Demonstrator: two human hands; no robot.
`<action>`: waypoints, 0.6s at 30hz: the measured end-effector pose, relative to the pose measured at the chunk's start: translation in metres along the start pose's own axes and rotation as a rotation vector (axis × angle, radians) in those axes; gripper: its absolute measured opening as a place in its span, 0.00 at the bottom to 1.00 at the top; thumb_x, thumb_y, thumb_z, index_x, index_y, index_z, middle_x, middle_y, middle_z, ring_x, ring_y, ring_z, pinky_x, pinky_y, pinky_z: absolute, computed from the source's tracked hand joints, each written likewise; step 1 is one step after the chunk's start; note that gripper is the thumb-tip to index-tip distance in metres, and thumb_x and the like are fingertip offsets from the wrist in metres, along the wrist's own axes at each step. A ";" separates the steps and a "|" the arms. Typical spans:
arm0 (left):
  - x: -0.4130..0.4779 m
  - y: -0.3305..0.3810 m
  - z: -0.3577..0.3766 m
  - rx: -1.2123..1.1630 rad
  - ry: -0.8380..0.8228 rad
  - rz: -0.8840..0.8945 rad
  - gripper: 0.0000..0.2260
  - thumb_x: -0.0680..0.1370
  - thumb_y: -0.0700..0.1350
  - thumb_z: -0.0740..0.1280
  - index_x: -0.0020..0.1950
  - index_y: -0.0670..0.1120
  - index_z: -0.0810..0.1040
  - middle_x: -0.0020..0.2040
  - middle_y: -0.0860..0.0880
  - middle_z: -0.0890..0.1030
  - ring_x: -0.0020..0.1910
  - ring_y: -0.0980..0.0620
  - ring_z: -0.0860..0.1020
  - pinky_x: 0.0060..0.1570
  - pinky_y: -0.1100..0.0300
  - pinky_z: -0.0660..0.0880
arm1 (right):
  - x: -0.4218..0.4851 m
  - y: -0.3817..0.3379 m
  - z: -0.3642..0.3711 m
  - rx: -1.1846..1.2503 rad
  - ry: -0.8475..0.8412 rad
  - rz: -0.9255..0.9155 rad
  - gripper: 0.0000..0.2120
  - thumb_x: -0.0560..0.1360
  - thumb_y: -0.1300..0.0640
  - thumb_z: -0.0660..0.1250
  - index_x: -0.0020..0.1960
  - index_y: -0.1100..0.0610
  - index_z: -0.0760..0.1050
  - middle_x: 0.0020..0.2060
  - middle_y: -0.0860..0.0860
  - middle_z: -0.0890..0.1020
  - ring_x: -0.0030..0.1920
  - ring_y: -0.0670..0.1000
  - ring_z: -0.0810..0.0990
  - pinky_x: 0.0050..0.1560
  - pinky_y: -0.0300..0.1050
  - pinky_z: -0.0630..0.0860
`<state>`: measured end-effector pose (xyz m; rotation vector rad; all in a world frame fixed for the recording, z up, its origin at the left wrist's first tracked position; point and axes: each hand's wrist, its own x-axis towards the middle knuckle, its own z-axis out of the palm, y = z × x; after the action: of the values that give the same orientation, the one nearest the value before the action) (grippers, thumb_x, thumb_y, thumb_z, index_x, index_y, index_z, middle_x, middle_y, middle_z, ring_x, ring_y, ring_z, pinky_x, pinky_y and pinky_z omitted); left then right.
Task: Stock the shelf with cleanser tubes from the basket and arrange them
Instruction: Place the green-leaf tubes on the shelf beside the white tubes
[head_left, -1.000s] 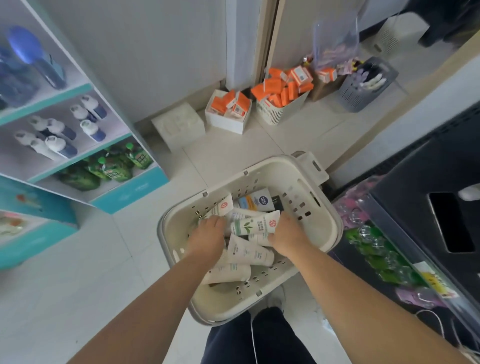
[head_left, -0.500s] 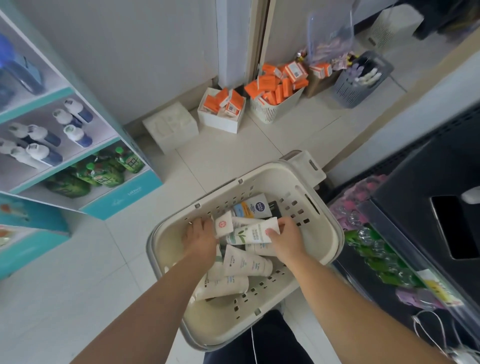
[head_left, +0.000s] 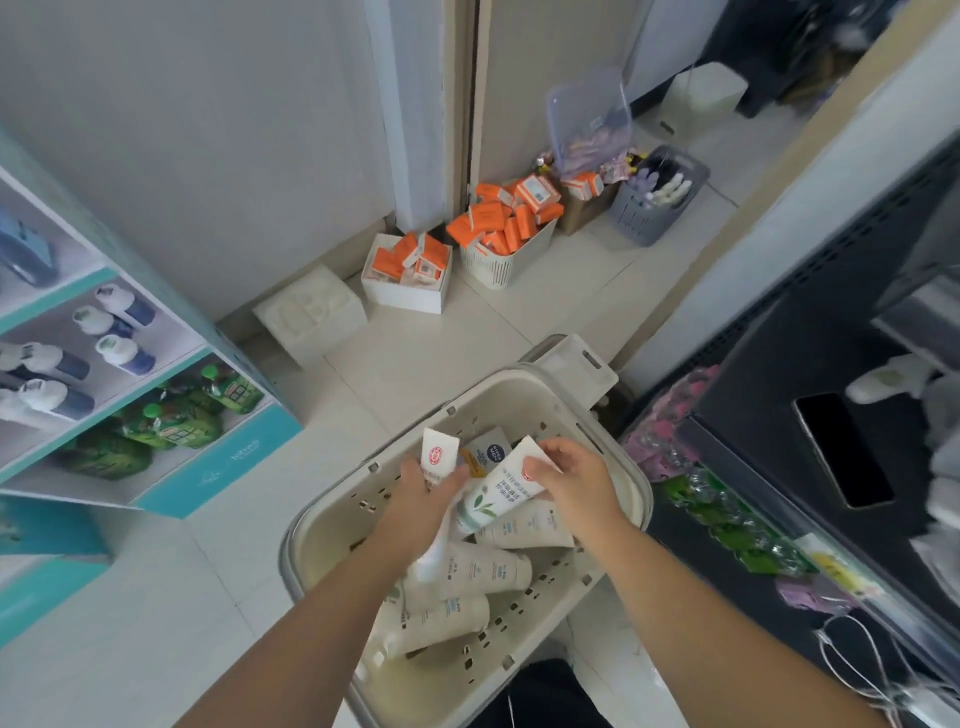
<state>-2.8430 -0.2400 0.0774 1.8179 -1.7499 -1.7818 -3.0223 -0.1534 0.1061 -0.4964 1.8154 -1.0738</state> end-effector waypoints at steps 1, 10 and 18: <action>-0.002 0.010 0.002 -0.112 -0.055 -0.054 0.23 0.75 0.63 0.63 0.60 0.48 0.66 0.54 0.47 0.77 0.48 0.50 0.76 0.52 0.49 0.75 | -0.004 -0.007 -0.005 0.045 0.002 0.002 0.05 0.75 0.64 0.69 0.49 0.56 0.78 0.46 0.52 0.84 0.50 0.52 0.84 0.44 0.43 0.82; -0.025 0.100 0.021 -0.416 -0.311 0.063 0.10 0.80 0.45 0.65 0.59 0.44 0.70 0.46 0.41 0.83 0.40 0.45 0.82 0.44 0.48 0.81 | -0.034 -0.066 -0.064 0.087 0.081 -0.061 0.05 0.77 0.61 0.68 0.52 0.56 0.77 0.47 0.56 0.84 0.48 0.55 0.84 0.46 0.60 0.82; -0.073 0.178 0.058 -0.237 -0.493 0.357 0.15 0.77 0.43 0.70 0.62 0.43 0.71 0.51 0.45 0.85 0.49 0.44 0.84 0.53 0.43 0.79 | -0.084 -0.088 -0.132 0.246 0.282 -0.155 0.05 0.78 0.59 0.66 0.49 0.62 0.77 0.44 0.59 0.85 0.43 0.58 0.85 0.29 0.42 0.78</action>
<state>-2.9748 -0.2162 0.2272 0.9562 -1.7540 -2.2736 -3.1067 -0.0805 0.2465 -0.3544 1.8728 -1.5152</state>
